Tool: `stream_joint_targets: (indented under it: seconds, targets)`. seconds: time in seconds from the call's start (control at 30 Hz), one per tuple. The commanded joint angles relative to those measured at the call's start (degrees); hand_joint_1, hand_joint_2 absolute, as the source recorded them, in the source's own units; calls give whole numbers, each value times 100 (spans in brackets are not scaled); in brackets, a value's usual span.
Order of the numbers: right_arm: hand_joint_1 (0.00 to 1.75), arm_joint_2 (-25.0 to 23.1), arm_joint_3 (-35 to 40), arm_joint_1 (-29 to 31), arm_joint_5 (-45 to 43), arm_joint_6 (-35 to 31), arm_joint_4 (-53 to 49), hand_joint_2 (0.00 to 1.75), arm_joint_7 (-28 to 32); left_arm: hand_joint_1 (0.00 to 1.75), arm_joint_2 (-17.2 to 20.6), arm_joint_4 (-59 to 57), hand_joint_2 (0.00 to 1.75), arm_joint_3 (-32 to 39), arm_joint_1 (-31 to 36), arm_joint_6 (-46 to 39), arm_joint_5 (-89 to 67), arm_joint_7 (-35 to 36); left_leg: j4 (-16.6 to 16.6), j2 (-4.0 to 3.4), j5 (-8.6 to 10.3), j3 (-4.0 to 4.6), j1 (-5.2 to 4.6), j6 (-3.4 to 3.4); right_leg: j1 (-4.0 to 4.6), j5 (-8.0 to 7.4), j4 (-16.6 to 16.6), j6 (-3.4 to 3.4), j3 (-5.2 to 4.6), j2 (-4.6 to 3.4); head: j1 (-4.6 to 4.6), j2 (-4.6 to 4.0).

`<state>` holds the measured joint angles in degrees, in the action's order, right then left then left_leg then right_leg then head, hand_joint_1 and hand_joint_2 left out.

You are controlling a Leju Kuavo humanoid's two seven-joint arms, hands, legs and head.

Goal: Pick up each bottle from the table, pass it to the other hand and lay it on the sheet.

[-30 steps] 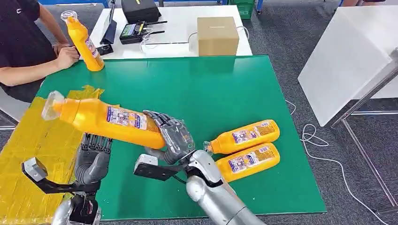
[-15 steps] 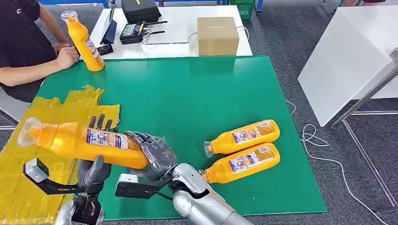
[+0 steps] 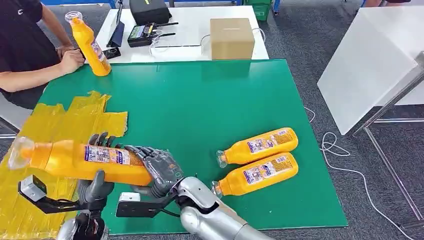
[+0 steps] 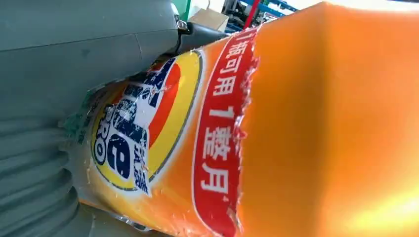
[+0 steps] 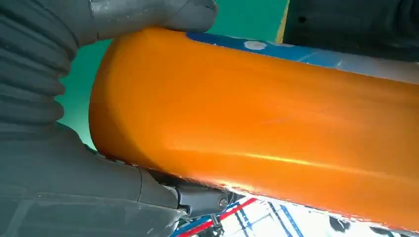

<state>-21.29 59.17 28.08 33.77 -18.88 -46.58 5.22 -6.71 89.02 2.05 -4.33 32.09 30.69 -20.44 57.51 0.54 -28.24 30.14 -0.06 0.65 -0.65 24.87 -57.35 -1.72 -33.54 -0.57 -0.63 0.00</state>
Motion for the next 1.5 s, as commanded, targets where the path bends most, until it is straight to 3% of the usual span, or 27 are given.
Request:
stream_joint_targets:
  seconds: [0.03,0.33,0.37,0.4,0.43,0.6,0.67,0.73,0.77,0.97,1.3,1.5]
  targets:
    - [175,129,66,117,178,34,450,175,107,175,28,-30,175,-117,203,125,-70,-28,-4,11,2,-6,7,-3,8,-1,10,3,13,17,0,0]
    - [175,129,-329,93,447,-63,368,175,143,175,25,55,175,-69,171,63,-271,-127,-4,10,3,-7,5,-2,6,-1,9,2,12,16,0,0]
    - [7,129,-462,56,573,-134,300,175,175,175,16,81,175,-40,166,-9,-403,-188,-10,10,3,-22,20,-6,22,-6,28,6,36,22,0,0]
    - [0,133,-642,40,630,-58,230,175,149,175,18,141,175,-15,159,-162,-683,-311,-4,11,3,-6,7,-3,7,-1,10,2,14,18,0,0]
    - [0,165,-819,27,673,42,114,0,142,175,29,156,175,17,172,-215,-794,-343,-1,11,2,-2,7,-2,8,-1,8,2,9,16,0,0]
    - [0,557,-1484,-62,682,207,-875,0,196,175,124,308,175,321,424,-1516,-2796,-986,4,16,3,6,8,-2,9,-2,5,2,4,21,0,0]
    - [0,714,-1679,-155,724,343,-1345,0,183,175,190,289,175,432,568,-2596,-4258,-1232,4,22,4,4,13,-4,13,-2,8,4,11,28,0,0]
    - [0,781,-1778,-186,738,415,-1558,0,174,175,230,243,175,507,636,-2791,-4551,-1258,4,25,5,2,14,-5,15,-2,10,5,14,31,2,0]
    - [0,815,-1836,-202,742,449,-1662,0,188,175,316,196,175,498,641,-3419,-5347,-1297,3,21,4,2,11,-4,12,-2,8,4,11,26,0,0]
    - [0,992,-1922,-169,607,637,-2084,0,294,175,926,-559,175,692,587,-5212,-7718,-1076,-7,3,3,-11,5,-4,5,-2,10,4,14,9,0,0]
    - [0,1016,-1652,143,287,782,-1995,0,360,175,1934,-2751,175,837,984,-6312,-9684,-436,-10,-3,6,-16,16,-7,13,-7,13,8,18,7,0,0]
    - [0,1028,-1501,219,181,781,-1889,0,425,175,2185,-3741,175,802,1242,-6711,-10112,-329,-12,-3,5,-18,16,-7,13,-5,15,6,22,6,0,0]
